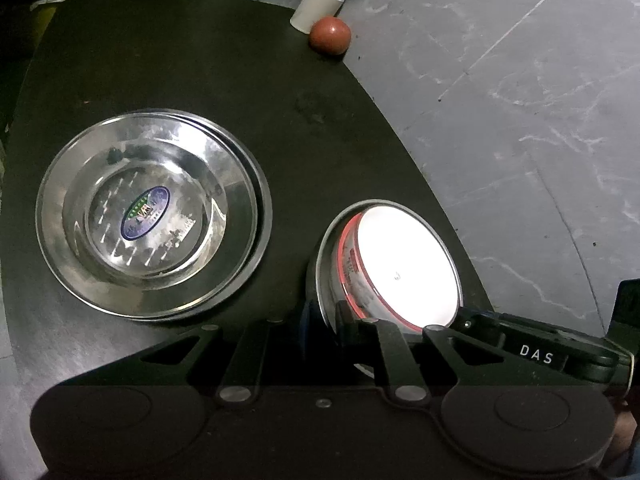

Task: Organize plates and bowls

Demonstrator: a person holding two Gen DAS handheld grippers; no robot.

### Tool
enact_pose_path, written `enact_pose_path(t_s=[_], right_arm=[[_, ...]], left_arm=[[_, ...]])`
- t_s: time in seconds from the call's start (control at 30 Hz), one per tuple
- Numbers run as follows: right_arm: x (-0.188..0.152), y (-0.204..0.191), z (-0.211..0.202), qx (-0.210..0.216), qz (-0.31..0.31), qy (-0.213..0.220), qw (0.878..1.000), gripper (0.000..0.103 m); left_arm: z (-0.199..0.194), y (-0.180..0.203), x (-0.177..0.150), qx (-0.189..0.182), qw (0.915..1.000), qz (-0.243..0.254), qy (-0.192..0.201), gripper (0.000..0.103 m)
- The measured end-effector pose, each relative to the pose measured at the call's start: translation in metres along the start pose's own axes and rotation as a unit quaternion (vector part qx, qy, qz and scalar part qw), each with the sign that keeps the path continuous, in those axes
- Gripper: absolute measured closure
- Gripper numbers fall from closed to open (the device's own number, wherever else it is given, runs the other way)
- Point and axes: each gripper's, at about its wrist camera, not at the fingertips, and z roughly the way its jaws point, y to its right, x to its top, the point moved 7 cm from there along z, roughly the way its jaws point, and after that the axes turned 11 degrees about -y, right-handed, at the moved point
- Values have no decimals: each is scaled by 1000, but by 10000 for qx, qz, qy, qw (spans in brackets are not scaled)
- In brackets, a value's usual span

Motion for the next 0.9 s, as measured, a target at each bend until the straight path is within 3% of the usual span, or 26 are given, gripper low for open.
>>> enact_pose_path(t_s=[0.47,0.9], right_arm=[[7,-17,-2,253,62,145,9996,84],[27,-58,10,385,-101,184,9990,83]], left_arm=[[-32,-12,11,64,9997,49,224,89],[-67,-47,31,204,9990,-62,385,91]])
